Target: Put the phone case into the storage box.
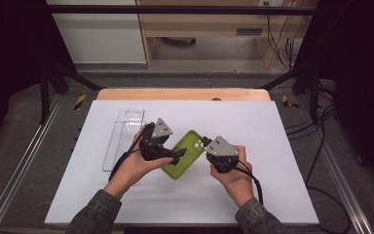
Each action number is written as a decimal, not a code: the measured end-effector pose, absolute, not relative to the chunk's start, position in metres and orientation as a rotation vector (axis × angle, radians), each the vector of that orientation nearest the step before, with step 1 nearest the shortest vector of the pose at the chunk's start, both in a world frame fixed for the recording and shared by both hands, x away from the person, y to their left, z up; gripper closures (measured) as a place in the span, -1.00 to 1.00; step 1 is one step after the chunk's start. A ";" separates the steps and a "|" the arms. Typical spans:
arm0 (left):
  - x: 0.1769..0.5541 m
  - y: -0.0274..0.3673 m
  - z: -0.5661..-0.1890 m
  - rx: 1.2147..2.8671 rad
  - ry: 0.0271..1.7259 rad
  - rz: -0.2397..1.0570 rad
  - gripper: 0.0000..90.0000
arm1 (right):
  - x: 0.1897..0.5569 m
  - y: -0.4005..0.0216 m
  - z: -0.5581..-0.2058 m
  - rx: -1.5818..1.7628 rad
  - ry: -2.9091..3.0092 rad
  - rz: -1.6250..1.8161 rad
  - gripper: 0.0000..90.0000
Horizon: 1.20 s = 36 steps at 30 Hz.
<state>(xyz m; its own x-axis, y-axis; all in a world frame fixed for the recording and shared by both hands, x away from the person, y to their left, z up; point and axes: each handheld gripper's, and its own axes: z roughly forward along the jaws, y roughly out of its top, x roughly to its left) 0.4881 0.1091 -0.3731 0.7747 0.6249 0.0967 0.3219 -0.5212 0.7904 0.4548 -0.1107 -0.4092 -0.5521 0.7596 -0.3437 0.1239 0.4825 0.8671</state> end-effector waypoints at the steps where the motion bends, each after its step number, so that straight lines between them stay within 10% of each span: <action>1: 0.488 0.108 -0.374 2.155 0.701 0.478 -0.82 | 0.455 -0.111 -0.409 0.728 1.975 1.078 0.95; 36: 0.492 0.099 -0.369 2.254 0.700 0.444 -0.22 | 0.449 -0.104 -0.411 0.680 1.958 1.074 0.95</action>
<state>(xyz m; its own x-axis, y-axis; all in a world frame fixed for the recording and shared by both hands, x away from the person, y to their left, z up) 0.4916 0.0989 -0.3689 0.7929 0.6002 0.1055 0.3507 -0.5910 0.7265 0.4494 -0.1037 -0.4112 -0.5477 0.7455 -0.3798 0.0806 0.4988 0.8630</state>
